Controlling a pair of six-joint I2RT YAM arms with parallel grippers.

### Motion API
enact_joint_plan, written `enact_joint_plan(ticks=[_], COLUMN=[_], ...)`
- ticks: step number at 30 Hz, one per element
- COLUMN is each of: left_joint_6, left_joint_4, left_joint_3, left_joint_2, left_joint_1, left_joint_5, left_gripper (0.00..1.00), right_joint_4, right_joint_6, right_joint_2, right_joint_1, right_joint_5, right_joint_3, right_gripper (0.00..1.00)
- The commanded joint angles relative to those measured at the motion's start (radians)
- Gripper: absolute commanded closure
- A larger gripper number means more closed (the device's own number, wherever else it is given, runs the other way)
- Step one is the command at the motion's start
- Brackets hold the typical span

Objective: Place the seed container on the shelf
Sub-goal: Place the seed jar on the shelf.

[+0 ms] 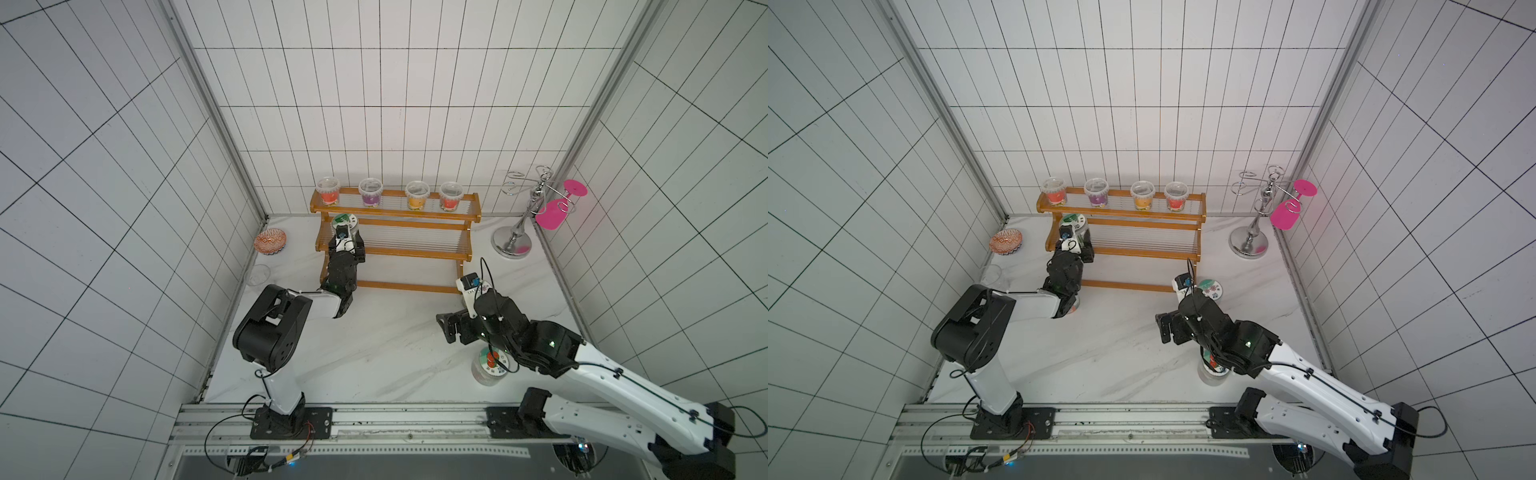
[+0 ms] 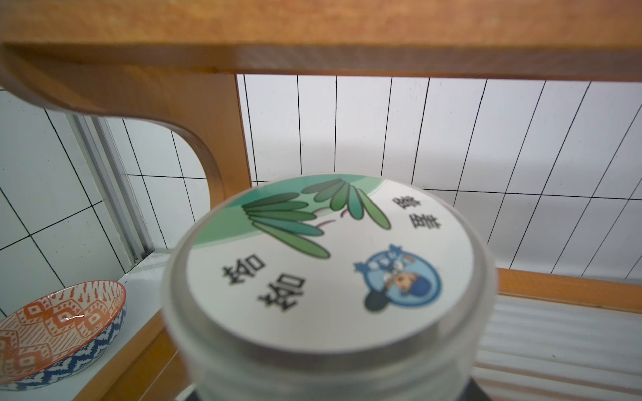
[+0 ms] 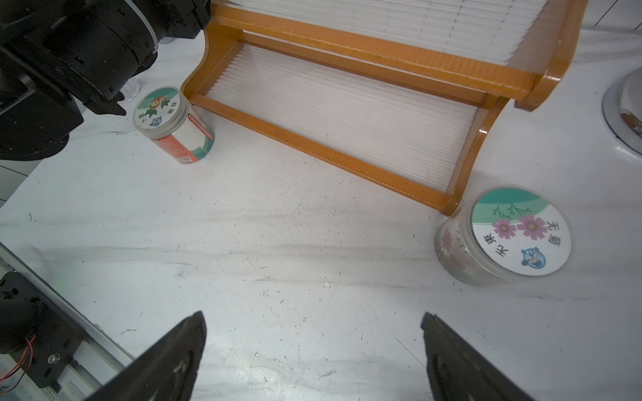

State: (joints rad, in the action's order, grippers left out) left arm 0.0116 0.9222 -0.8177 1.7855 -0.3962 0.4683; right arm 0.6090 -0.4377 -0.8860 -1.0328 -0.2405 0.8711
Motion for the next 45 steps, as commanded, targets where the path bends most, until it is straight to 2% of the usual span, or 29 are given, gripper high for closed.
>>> enact_joint_plan(ticks=[1, 6, 10, 16, 28, 42, 45], left_joint_6=[0.010, 0.018, 0.038, 0.062, 0.078, 0.088, 0.116], left_joint_4=[0.001, -0.048, -0.058, -0.096, -0.165, -0.230, -0.257], left_joint_3=[-0.045, -0.072, -0.062, -0.052, 0.021, -0.061, -0.056], left_joint_2=[0.018, 0.026, 0.012, -0.025, -0.158, -0.081, -0.099], left_joint_1=[0.011, 0.017, 0.017, 0.017, 0.017, 0.037, 0.037], left_joint_5=[0.003, 0.004, 0.004, 0.003, -0.017, -0.048, -0.078], left_gripper=[0.38, 0.33, 0.23, 0.14, 0.13, 0.13, 0.01], right_joint_4=[-0.012, -0.014, -0.014, -0.015, -0.022, -0.028, -0.028], right_joint_6=[-0.001, -0.001, -0.001, -0.001, -0.006, -0.009, -0.008], right_joint_2=[0.013, 0.012, 0.013, 0.015, 0.014, 0.016, 0.018], right_joint_1=[0.011, 0.017, 0.023, 0.031, 0.038, 0.046, 0.048], right_joint_5=[0.008, 0.015, 0.023, 0.037, 0.055, 0.069, 0.070], right_joint_3=[-0.026, -0.030, -0.034, -0.037, -0.046, -0.057, -0.058], right_gripper=[0.00, 0.00, 0.00, 0.00, 0.00, 0.00, 0.00])
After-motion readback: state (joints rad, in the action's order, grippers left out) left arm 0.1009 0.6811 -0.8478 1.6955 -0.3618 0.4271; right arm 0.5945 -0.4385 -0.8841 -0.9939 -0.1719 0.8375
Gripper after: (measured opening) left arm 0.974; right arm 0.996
